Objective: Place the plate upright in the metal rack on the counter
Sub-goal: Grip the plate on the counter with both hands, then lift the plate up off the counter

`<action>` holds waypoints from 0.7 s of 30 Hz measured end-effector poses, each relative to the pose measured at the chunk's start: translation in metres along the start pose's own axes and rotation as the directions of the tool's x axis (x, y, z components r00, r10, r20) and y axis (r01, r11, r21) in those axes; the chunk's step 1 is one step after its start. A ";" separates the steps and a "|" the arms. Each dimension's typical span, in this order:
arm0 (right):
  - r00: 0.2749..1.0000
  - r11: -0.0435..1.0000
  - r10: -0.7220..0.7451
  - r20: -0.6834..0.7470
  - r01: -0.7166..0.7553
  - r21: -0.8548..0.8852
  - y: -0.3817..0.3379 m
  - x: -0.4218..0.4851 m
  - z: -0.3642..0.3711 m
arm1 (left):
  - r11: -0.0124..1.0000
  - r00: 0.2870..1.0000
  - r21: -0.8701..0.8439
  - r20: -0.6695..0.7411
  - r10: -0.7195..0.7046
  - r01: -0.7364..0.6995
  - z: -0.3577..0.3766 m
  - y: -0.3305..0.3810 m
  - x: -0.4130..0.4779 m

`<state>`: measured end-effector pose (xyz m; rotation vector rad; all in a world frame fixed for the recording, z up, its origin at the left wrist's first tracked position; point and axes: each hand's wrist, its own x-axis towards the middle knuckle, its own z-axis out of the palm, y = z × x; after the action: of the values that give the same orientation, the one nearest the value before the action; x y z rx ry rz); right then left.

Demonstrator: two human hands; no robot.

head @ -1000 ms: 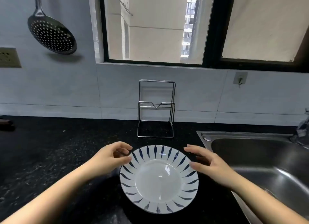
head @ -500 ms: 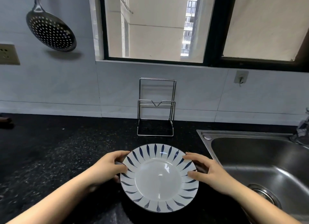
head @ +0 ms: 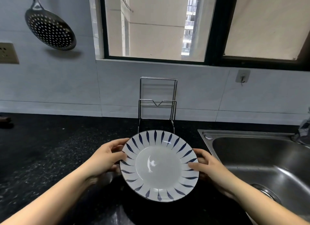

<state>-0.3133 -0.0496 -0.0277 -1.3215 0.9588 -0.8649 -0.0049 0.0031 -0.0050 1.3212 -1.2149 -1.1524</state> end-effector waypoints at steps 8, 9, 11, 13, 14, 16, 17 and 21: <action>0.969 0.979 0.203 0.143 -0.198 -0.046 -0.021 0.011 0.002 | 0.998 0.998 0.016 0.009 0.060 -0.060 -0.007 0.016 0.013; 0.967 0.978 0.208 0.149 -0.202 -0.056 -0.024 0.012 0.002 | 0.997 0.997 0.023 0.019 0.071 -0.072 -0.008 0.017 0.015; 0.966 0.977 0.210 0.154 -0.202 -0.063 -0.027 0.015 0.002 | 0.995 0.995 0.037 0.045 0.095 -0.096 -0.010 0.020 0.019; 0.972 0.981 0.190 0.137 -0.181 -0.076 -0.032 0.018 0.003 | 0.991 0.990 0.060 0.072 0.119 -0.123 -0.012 0.022 0.022; 0.977 0.983 0.176 0.121 -0.167 -0.081 -0.035 0.020 0.003 | 0.987 0.988 0.079 0.078 0.133 -0.139 -0.013 0.023 0.025; 0.986 0.987 0.146 0.084 -0.140 -0.079 -0.041 0.023 0.004 | 0.978 0.983 0.116 0.081 0.165 -0.173 -0.014 0.027 0.030; 0.990 0.990 0.127 0.065 -0.122 -0.077 -0.044 0.024 0.005 | 0.974 0.981 0.127 0.085 0.177 -0.187 -0.015 0.029 0.034; 1.000 0.994 0.024 -0.016 -0.025 -0.109 -0.056 0.032 0.007 | 0.957 0.972 0.192 0.129 0.197 -0.219 -0.019 0.044 0.048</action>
<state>-0.2936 -0.0803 0.0254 -1.3948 1.0441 -0.8141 0.0129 -0.0457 0.0389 1.2573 -1.5481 -0.9780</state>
